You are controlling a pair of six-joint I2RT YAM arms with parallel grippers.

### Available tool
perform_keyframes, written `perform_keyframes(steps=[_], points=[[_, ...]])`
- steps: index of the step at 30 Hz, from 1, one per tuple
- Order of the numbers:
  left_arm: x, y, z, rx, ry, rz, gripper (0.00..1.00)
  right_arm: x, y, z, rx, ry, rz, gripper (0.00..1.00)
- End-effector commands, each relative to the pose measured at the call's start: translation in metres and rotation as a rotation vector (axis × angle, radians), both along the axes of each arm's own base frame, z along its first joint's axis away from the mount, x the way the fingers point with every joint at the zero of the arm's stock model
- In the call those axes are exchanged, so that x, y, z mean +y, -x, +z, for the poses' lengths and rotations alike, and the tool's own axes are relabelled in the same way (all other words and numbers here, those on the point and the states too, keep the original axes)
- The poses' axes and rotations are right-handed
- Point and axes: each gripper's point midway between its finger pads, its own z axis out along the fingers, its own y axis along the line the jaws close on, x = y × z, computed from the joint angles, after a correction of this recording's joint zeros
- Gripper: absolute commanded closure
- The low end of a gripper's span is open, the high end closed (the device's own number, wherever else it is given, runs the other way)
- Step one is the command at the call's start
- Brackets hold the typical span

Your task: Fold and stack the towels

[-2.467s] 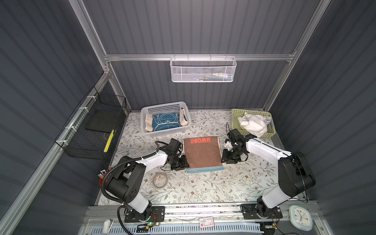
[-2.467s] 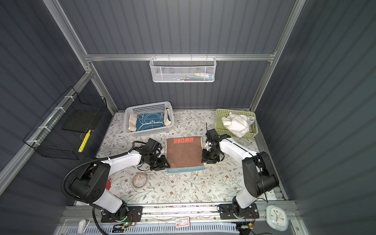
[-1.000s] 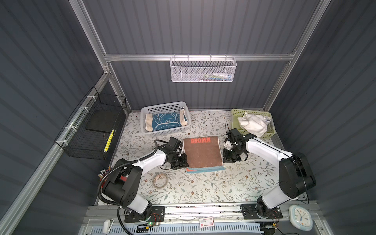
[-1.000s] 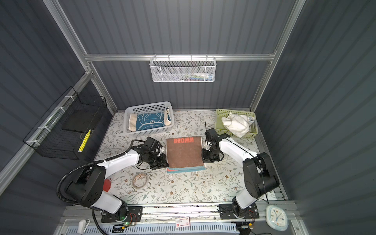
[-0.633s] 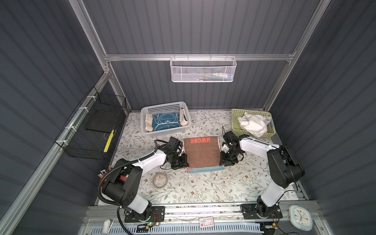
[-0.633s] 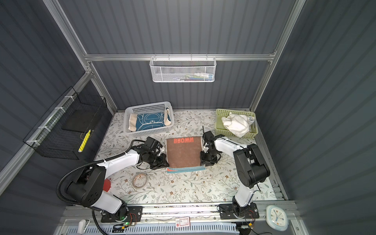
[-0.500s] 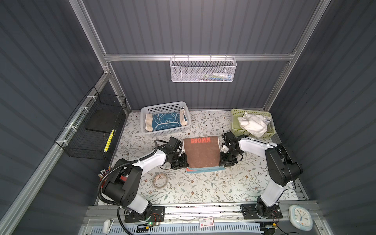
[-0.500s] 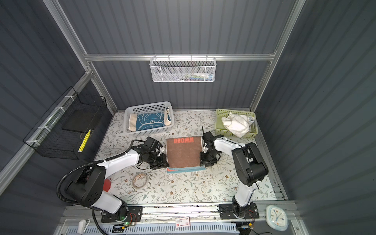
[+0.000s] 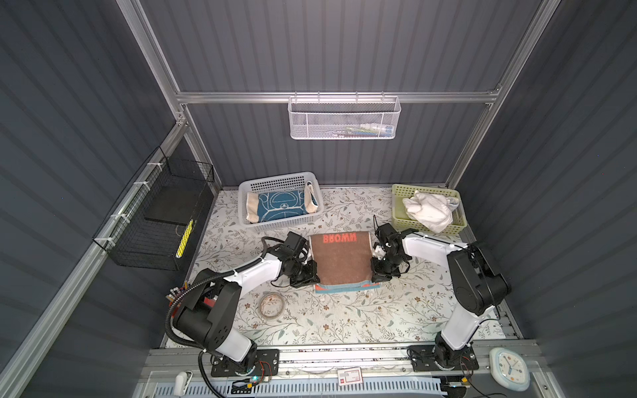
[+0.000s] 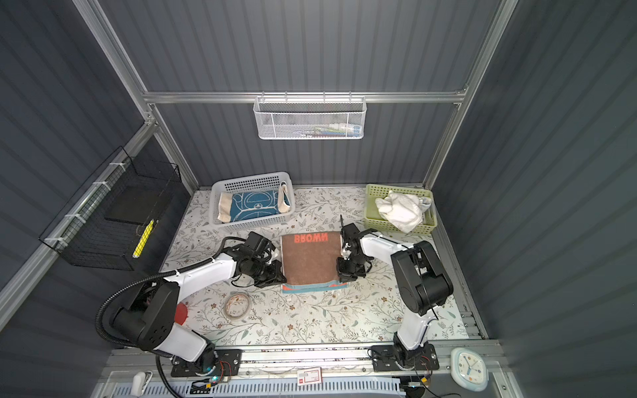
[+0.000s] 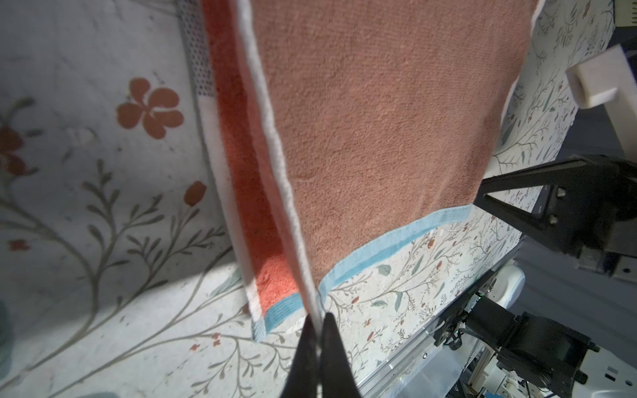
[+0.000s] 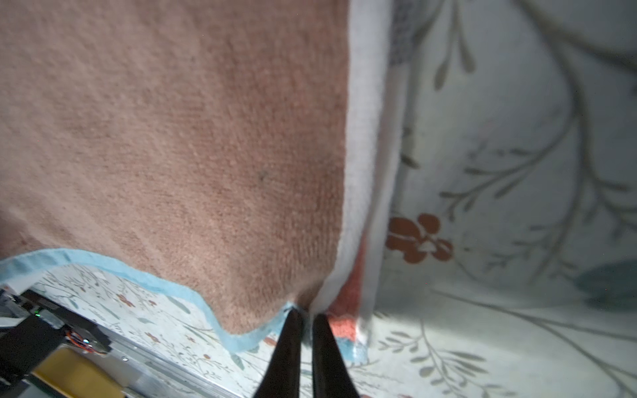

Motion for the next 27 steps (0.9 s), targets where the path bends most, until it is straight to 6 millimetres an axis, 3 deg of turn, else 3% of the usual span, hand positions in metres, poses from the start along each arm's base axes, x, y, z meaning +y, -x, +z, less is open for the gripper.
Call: perform_keyframes(steps=[1,14,18,23,27], points=[[0.002,0.001,0.008,0.000,0.003,-0.008,1.00,-0.003,-0.006,0.016,-0.046,0.023,0.007,0.97],[-0.003,0.004,0.022,0.002,0.045,-0.007,1.00,-0.017,0.011,0.048,-0.093,0.040,0.012,1.00],[-0.003,0.011,0.017,0.018,0.049,0.003,1.00,-0.024,0.022,0.045,-0.078,0.056,0.010,1.00],[-0.003,0.026,-0.004,0.084,0.064,0.017,1.00,-0.029,0.035,0.025,-0.021,0.077,0.015,1.00],[0.004,0.046,-0.017,0.144,0.048,0.012,0.88,-0.035,0.045,0.019,-0.002,0.098,0.019,1.00]])
